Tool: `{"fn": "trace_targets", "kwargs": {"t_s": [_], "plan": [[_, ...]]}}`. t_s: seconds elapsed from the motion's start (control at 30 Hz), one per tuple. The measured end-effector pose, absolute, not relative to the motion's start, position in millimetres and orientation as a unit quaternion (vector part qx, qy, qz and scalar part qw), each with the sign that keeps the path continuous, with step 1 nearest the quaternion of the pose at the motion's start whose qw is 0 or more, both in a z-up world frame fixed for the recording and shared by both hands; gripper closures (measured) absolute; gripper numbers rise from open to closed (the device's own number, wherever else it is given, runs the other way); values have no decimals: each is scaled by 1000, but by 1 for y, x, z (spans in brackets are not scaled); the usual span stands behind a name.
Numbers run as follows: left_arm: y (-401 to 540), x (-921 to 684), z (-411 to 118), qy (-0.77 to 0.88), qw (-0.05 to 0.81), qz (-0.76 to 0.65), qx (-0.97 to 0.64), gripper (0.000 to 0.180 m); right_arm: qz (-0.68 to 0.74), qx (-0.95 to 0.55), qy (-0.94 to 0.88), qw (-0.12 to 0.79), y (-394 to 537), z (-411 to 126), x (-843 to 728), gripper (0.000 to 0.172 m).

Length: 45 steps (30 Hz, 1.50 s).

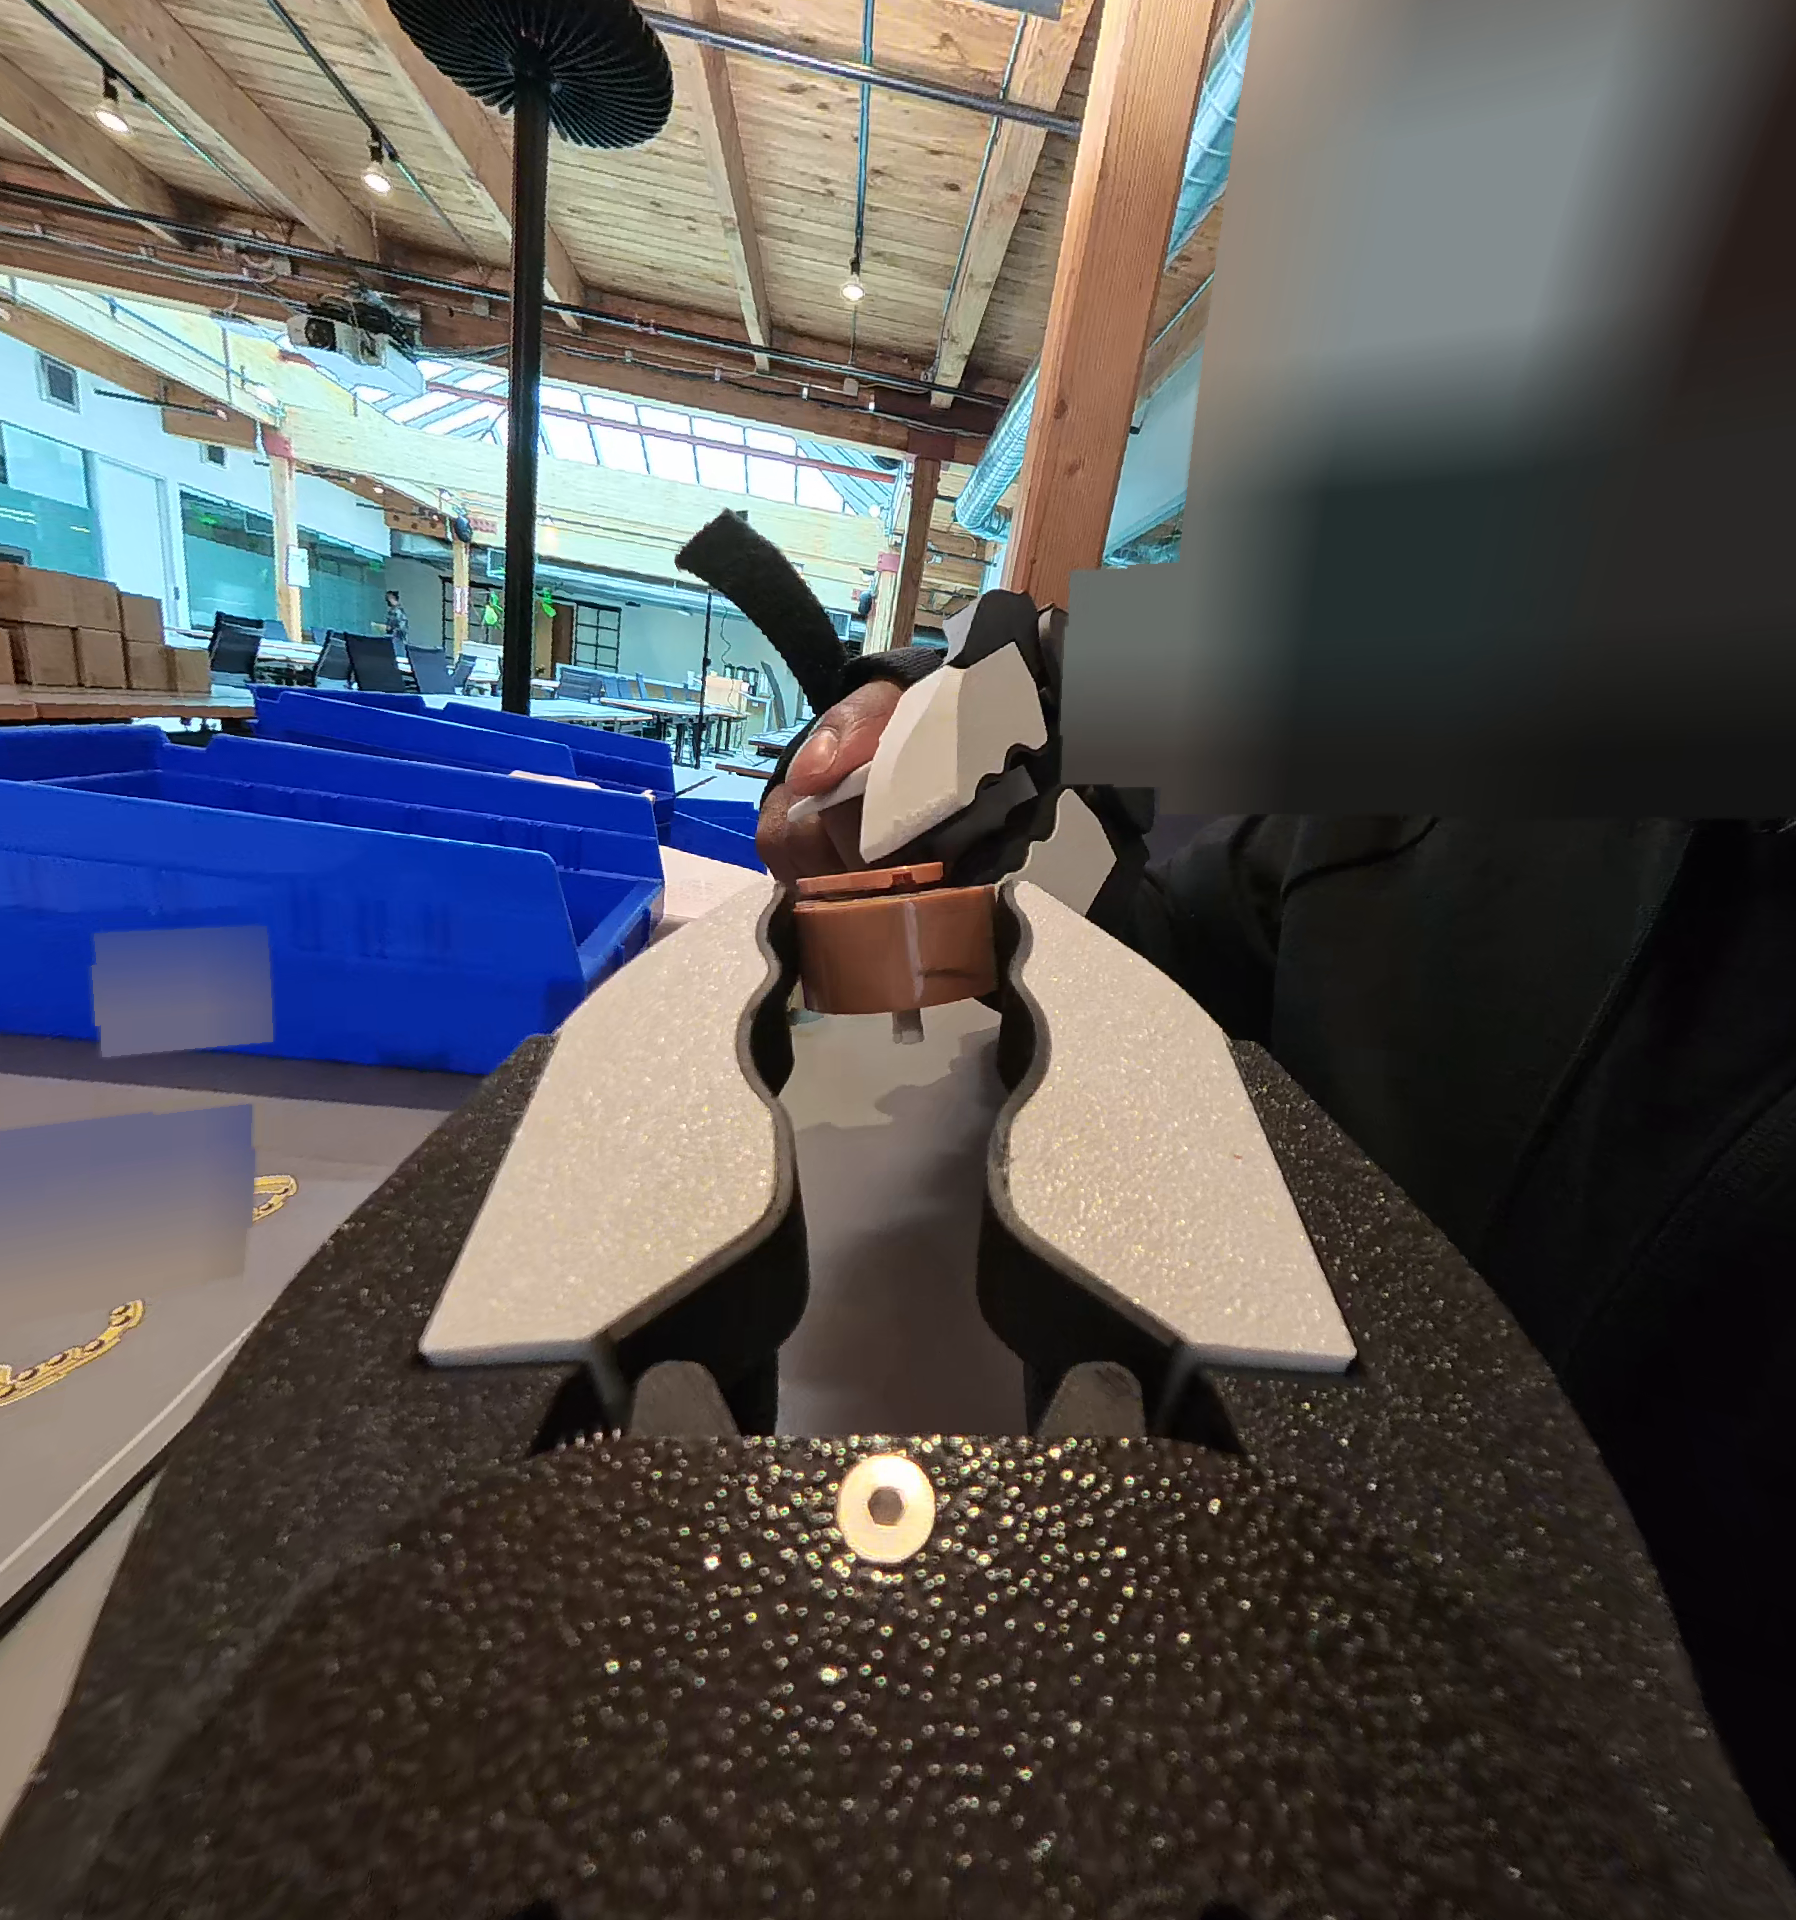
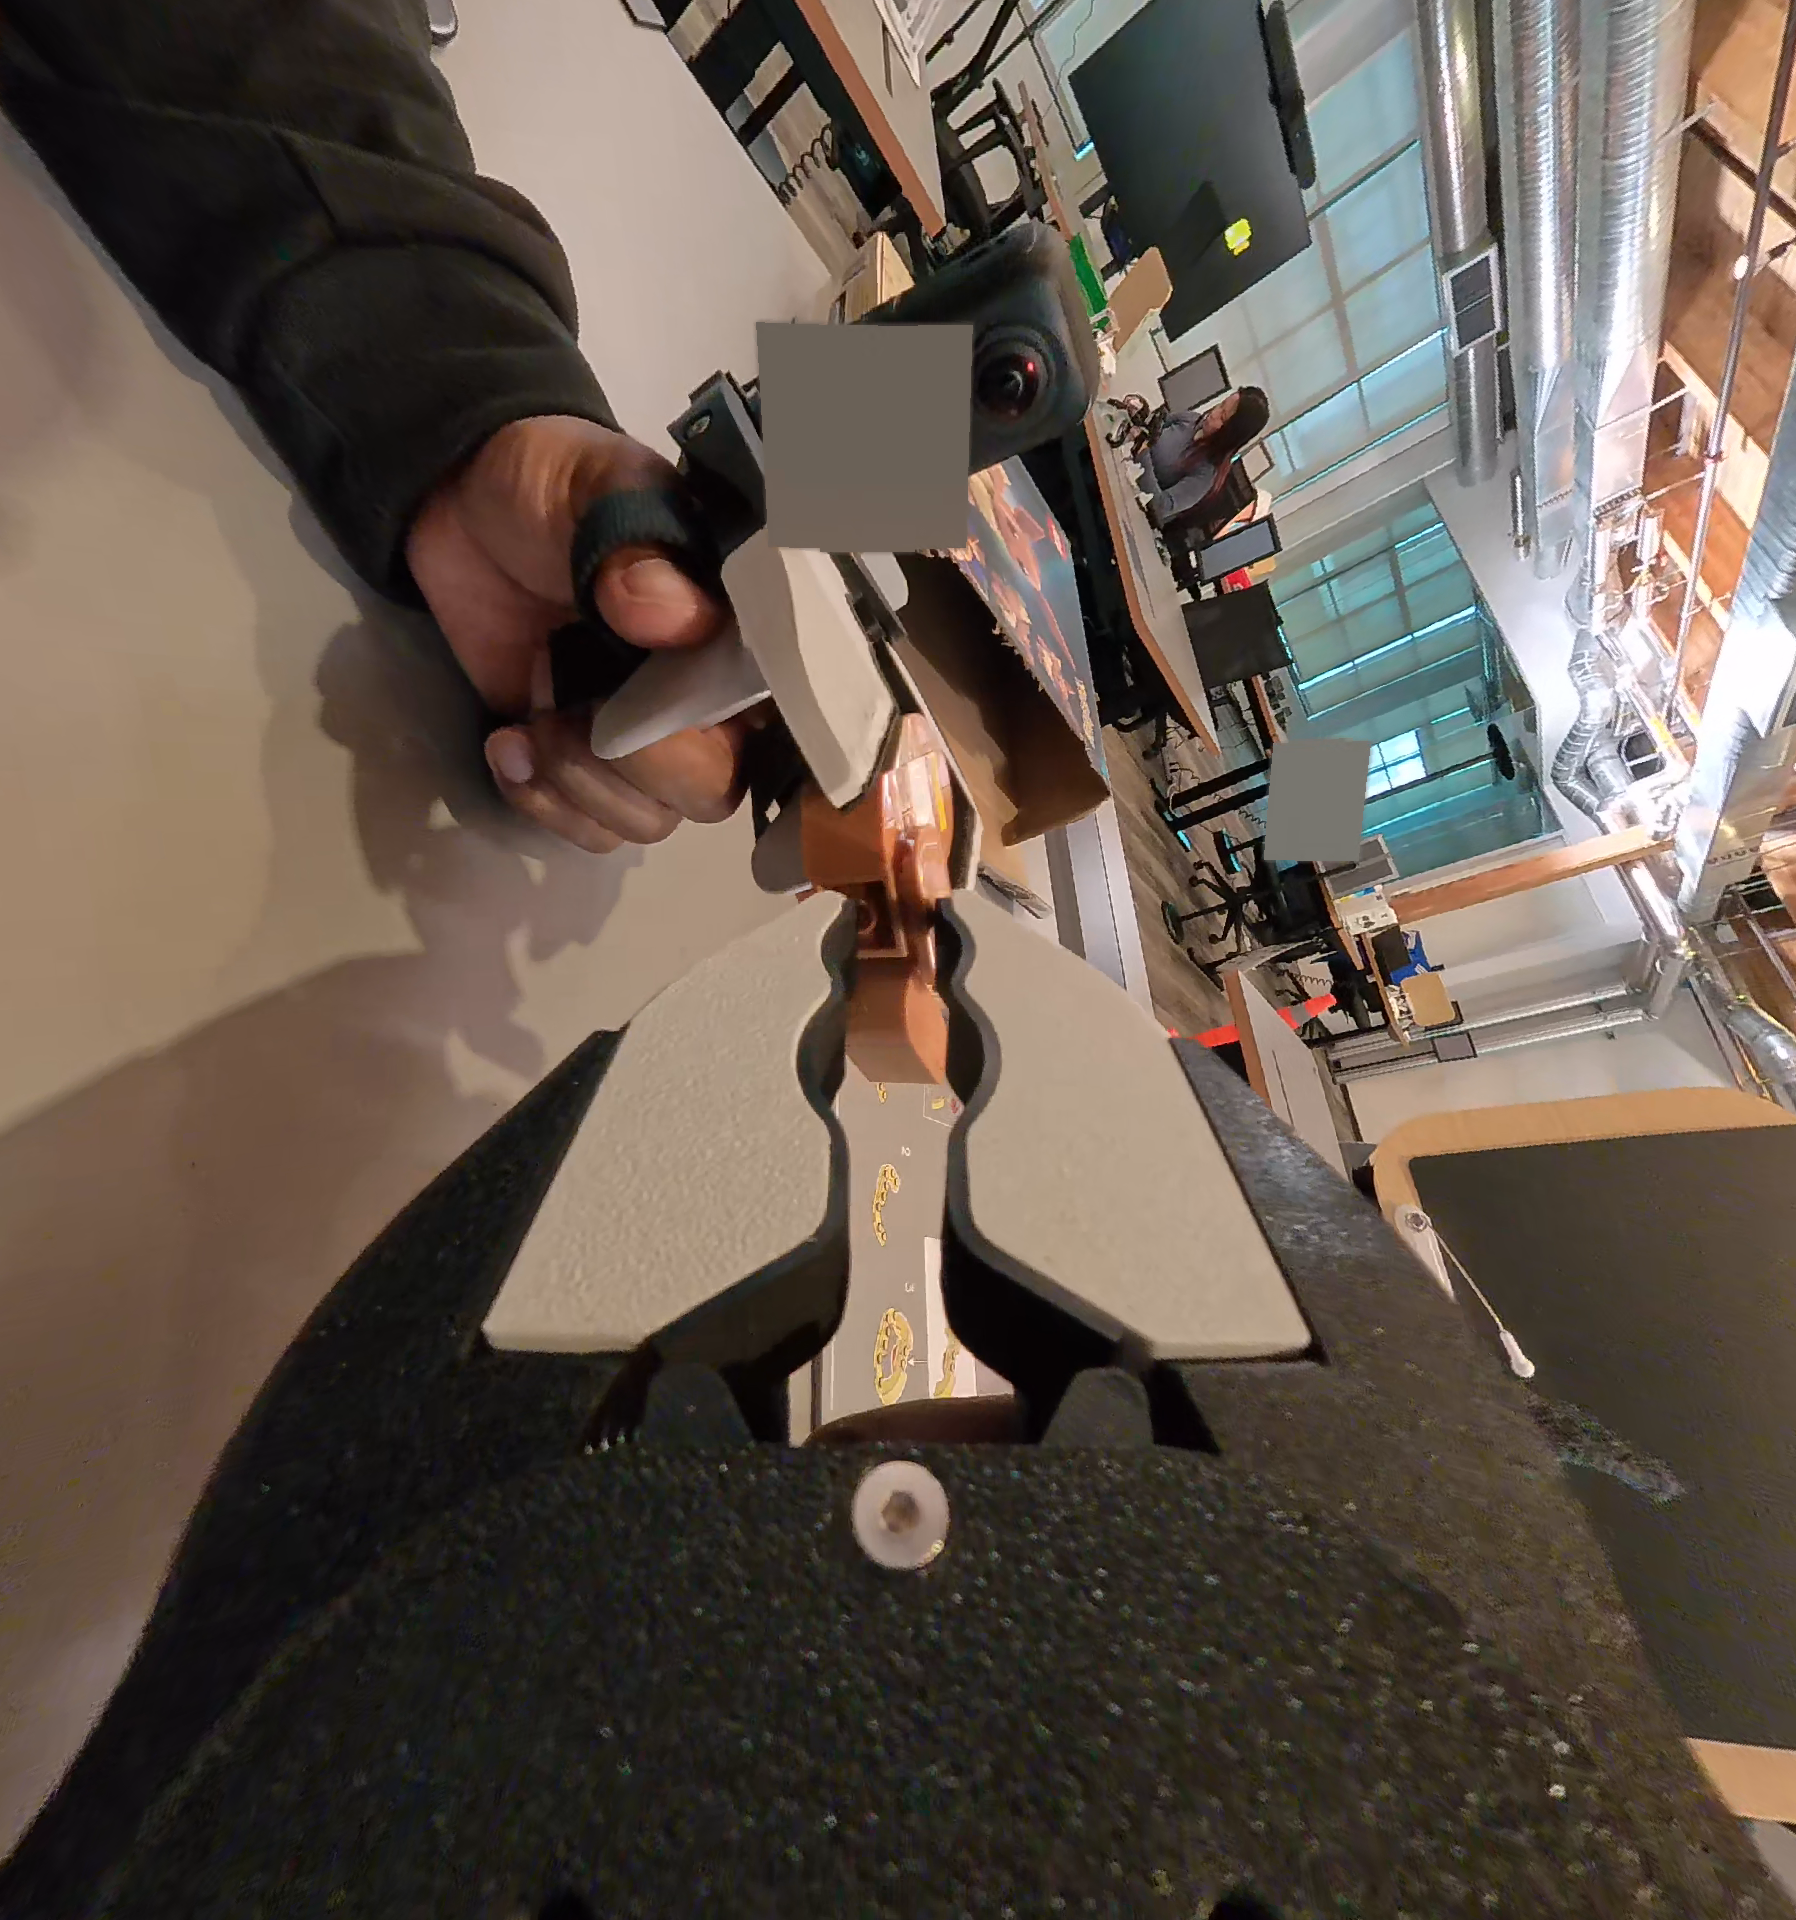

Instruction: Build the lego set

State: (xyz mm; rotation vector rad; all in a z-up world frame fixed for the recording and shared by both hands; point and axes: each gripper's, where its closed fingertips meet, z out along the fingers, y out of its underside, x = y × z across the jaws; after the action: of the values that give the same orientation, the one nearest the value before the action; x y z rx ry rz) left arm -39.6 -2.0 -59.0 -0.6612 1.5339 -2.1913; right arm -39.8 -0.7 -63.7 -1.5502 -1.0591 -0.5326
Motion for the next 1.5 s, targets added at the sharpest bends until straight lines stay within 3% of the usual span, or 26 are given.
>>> {"fn": "trace_targets", "kwargs": {"t_s": [0.47,1.5], "plan": [[-3,-41,-55,550,240,-770,-218,145,-240,-649,-454,560,-2,-61,-45,155],[-1,-44,-52,543,248,-774,-209,145,-263,-626,-467,566,-2,-62,-45,150]]}}
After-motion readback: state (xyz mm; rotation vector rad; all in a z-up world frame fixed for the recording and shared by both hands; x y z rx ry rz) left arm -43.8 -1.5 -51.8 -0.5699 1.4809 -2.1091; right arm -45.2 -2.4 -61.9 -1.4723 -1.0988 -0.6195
